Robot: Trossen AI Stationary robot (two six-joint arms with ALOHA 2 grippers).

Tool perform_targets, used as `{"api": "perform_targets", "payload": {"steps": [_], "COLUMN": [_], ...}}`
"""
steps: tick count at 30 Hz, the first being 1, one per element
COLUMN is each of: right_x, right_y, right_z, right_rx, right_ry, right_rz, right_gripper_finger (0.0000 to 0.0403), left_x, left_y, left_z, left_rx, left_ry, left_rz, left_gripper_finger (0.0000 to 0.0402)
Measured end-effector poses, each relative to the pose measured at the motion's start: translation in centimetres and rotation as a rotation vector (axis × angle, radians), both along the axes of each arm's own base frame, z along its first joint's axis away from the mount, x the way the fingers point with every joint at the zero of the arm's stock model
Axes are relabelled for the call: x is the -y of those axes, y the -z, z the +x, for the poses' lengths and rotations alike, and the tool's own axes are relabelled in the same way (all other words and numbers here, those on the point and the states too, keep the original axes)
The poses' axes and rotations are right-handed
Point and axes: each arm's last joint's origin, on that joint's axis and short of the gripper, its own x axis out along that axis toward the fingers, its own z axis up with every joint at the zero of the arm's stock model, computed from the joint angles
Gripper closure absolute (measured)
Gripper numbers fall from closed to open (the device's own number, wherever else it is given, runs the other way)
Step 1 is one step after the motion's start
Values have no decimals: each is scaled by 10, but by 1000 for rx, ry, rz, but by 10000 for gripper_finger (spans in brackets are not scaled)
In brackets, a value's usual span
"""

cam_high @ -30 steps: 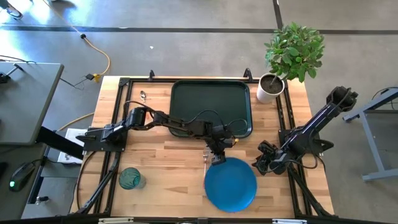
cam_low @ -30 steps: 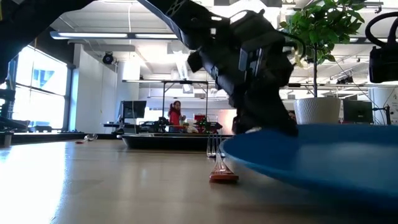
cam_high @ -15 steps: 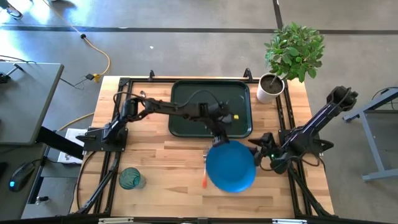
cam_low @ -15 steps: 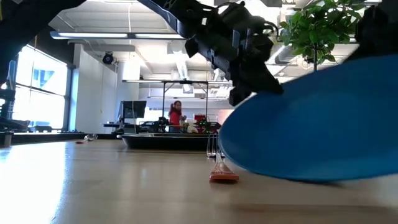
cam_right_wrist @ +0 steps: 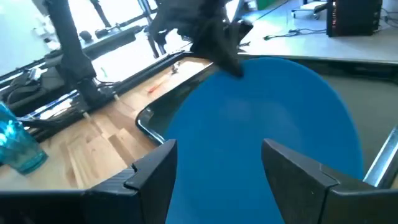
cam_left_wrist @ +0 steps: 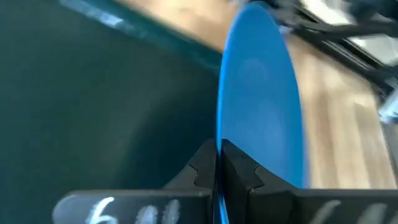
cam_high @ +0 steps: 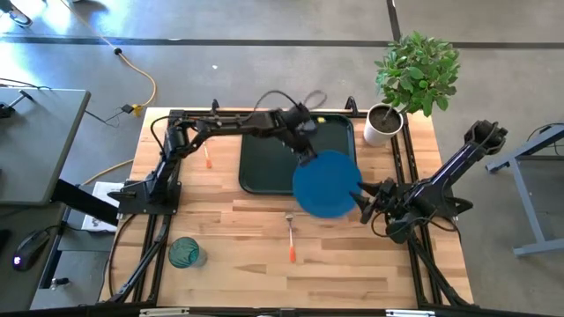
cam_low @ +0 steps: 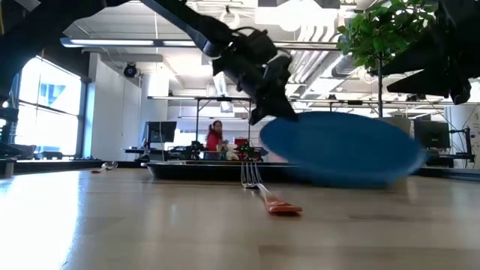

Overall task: Pick and place plate/cup/fork/spoon on tray
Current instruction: Put the blue plate on the center of the green tray

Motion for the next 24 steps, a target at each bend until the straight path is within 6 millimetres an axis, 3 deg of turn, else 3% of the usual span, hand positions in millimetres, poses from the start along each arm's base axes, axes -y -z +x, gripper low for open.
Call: {"api": "perform_targets", "payload": {"steps": [11,18,24], "right_x": [0,0,-2], "right_y": [0,1,10], "right_z": [0,0,4], "right_rx": [-5,-6,-9], "right_ry": [-8,-8,26], "right_rz": [7,6,1], "right_gripper_finger": [177,177,177], "left_x": [-66,-98,-104], "left_y": [-17,2,18], "left_z": [-38,-69,-81], "left_rx": [16,-129,-168], "left_ry": [-137,-263,-282], "left_rz": [-21,38,8], "left_gripper_finger": [400,400,398]}}
